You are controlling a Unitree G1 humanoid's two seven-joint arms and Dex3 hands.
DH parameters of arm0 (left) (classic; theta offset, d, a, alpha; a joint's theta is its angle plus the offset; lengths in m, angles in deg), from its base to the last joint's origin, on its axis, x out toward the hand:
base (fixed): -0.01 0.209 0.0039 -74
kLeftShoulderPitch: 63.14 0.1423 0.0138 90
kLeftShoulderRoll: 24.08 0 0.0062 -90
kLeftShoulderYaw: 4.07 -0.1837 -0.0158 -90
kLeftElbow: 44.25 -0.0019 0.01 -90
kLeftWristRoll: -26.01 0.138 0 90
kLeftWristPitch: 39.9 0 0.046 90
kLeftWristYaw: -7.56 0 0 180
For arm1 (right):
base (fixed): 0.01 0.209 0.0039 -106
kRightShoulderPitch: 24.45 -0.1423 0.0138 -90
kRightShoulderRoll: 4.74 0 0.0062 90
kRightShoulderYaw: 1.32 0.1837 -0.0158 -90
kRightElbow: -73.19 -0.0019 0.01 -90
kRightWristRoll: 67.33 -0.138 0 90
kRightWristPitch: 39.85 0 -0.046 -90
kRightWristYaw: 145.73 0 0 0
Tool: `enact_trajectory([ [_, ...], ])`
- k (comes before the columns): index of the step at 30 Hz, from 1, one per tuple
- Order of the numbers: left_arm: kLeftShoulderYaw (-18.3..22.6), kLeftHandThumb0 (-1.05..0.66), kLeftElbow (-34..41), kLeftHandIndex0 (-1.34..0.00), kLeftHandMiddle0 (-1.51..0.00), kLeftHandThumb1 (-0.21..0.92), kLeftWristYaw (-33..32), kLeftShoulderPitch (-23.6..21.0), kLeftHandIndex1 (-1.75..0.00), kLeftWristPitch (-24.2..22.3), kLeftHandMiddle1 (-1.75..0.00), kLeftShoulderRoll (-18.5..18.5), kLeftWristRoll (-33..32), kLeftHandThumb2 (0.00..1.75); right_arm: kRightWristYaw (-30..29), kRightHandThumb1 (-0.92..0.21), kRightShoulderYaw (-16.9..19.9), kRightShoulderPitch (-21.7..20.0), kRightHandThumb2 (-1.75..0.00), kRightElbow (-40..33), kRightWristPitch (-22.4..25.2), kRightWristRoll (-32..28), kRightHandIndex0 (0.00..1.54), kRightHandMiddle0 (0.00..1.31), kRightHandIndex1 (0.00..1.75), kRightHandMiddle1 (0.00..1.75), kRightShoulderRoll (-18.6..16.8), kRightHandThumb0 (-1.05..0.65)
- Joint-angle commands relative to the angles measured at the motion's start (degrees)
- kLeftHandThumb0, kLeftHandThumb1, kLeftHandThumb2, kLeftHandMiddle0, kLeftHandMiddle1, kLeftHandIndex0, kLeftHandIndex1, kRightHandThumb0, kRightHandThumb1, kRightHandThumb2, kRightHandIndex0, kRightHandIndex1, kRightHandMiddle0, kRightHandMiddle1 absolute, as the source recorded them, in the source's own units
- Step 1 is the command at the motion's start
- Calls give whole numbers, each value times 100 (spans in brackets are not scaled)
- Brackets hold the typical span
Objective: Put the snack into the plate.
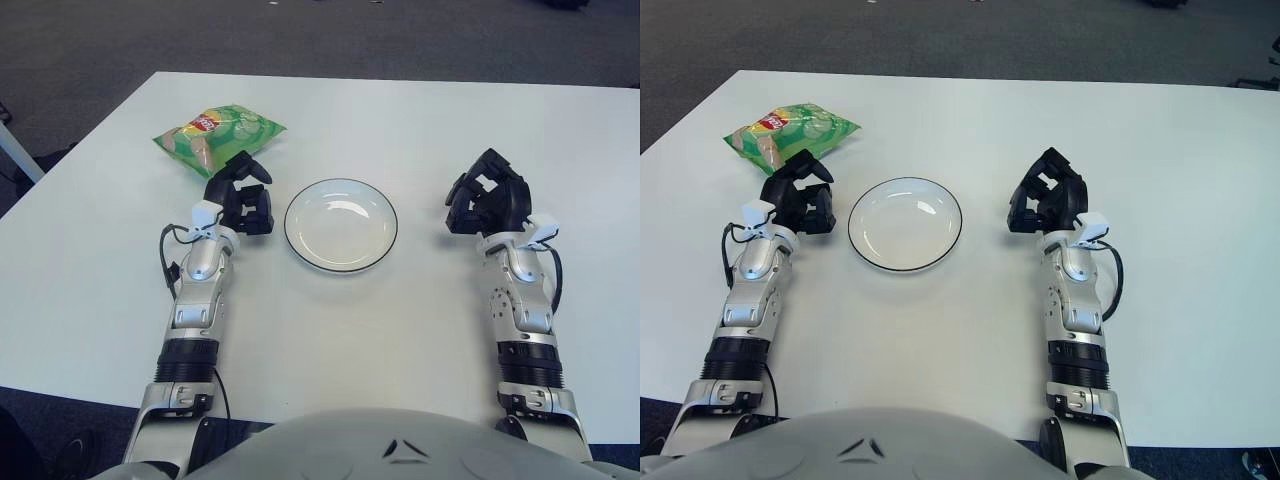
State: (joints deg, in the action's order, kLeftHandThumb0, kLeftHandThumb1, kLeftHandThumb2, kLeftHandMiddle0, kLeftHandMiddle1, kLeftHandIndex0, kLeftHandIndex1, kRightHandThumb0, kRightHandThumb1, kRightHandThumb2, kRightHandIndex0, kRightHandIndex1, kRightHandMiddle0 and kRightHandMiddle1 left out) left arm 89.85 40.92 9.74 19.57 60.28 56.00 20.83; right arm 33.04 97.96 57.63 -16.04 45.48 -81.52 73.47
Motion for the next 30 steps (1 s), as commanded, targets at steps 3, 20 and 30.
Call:
enact_trajectory([
  [3,-28,-50,-364,-66,-135,27,-25,596,-175,-75,-175,-208,13,138,-34,9,6,907,-175,308,111,-55,94,70,165,175,-400,-1],
  [20,-35,-50,-311,-66,-135,26,-54,606,-175,-151,-175,-190,52,138,-42,10,12,909,-175,285,151,-74,95,70,163,175,-416,-1],
  [30,39,-51,-351,-67,-134,25,-203,456,-175,-224,-175,-182,107,140,-55,6,20,887,-175,292,172,-73,90,68,173,175,-409,-1],
])
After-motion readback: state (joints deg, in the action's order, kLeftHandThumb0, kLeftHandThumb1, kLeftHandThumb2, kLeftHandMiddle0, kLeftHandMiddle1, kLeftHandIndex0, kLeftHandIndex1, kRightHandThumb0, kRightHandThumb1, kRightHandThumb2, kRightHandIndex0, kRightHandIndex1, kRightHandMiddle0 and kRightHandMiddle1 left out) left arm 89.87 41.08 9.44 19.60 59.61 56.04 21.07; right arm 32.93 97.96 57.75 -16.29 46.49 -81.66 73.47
